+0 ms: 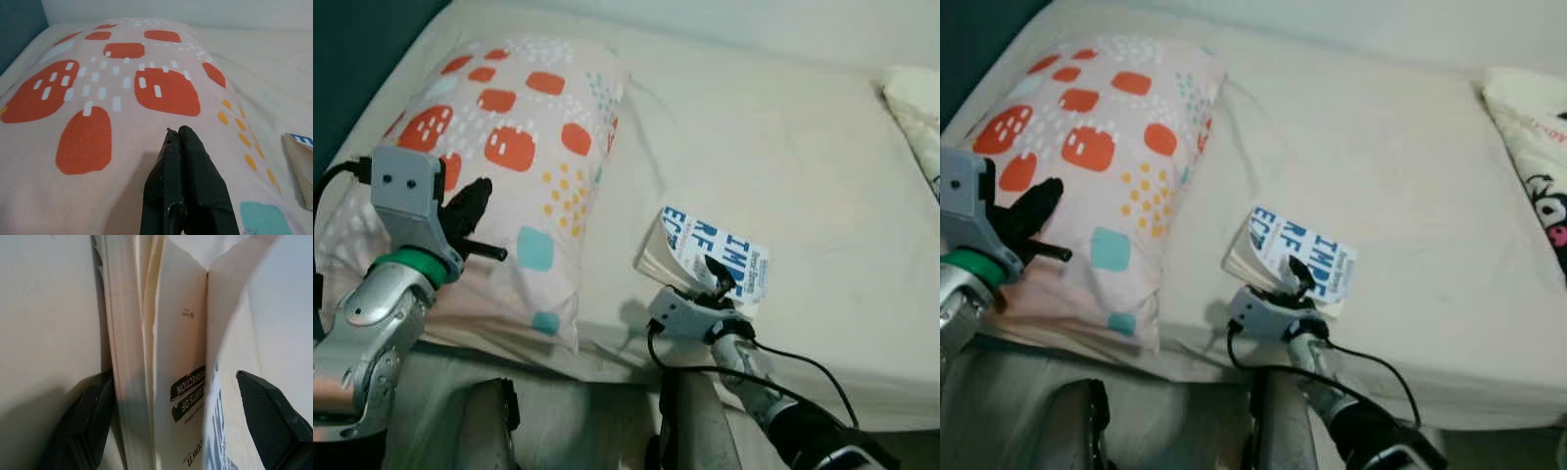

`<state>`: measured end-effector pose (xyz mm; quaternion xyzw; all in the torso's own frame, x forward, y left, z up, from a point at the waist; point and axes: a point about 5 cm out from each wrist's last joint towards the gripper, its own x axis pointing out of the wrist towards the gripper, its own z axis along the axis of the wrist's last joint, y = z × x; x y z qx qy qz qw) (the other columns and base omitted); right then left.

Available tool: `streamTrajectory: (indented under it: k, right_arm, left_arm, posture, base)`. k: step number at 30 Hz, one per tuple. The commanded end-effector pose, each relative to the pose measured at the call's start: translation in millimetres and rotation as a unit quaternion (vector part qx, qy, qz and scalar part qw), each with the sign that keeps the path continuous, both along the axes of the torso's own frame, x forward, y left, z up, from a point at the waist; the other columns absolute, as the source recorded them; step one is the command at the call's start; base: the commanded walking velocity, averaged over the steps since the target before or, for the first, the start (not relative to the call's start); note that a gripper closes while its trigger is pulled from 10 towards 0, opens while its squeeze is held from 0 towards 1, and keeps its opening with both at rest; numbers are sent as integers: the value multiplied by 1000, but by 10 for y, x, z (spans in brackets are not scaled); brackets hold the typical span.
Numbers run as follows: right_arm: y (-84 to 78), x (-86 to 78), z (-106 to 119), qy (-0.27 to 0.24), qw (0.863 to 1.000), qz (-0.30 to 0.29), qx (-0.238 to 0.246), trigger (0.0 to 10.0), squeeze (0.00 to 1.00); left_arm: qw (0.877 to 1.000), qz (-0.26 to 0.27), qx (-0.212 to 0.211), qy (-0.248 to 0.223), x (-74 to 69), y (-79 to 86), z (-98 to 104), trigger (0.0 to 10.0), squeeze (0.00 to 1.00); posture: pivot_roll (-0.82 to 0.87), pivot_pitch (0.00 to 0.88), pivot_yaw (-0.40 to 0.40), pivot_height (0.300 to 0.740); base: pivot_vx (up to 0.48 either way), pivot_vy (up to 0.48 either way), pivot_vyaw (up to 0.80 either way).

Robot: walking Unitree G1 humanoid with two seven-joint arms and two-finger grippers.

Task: Clean up the room

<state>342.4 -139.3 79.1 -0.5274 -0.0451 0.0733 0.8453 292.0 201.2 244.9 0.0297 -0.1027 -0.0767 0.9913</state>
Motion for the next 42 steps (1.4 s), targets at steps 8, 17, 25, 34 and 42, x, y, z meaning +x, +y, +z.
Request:
streamTrajectory:
  k: [8,17,25,34,42]
  right_arm:
    - [237,-74,-199,21,998,40,-37,0,0]
    - [244,-64,-191,3,997,57,-53,0,0]
    - [290,-8,-48,-47,995,72,-44,0,0]
    - [186,-181,-60,-85,987,130,-29,0,0]
    - [-40,-458,-156,-83,984,157,-24,0,0]
  left_arm:
    - [1000,25,-4,10,-13,53,-43,10000,0]
    - [999,35,-9,9,14,85,-43,10000,0]
    - [999,34,-10,9,40,70,-35,10000,0]
    - [999,38,-7,4,39,98,-7,10000,0]
    - [999,40,-1,6,51,127,-19,10000,0]
  posture:
    - [183,224,-17,546]
    - [174,227,-13,546]
    - [167,225,-5,546]
    - [154,224,-9,546]
    - [130,221,-3,546]
  base:
    - [0,0,0]
    - [0,0,0]
    - [0,0,0]
    - [0,0,0]
    - [0,0,0]
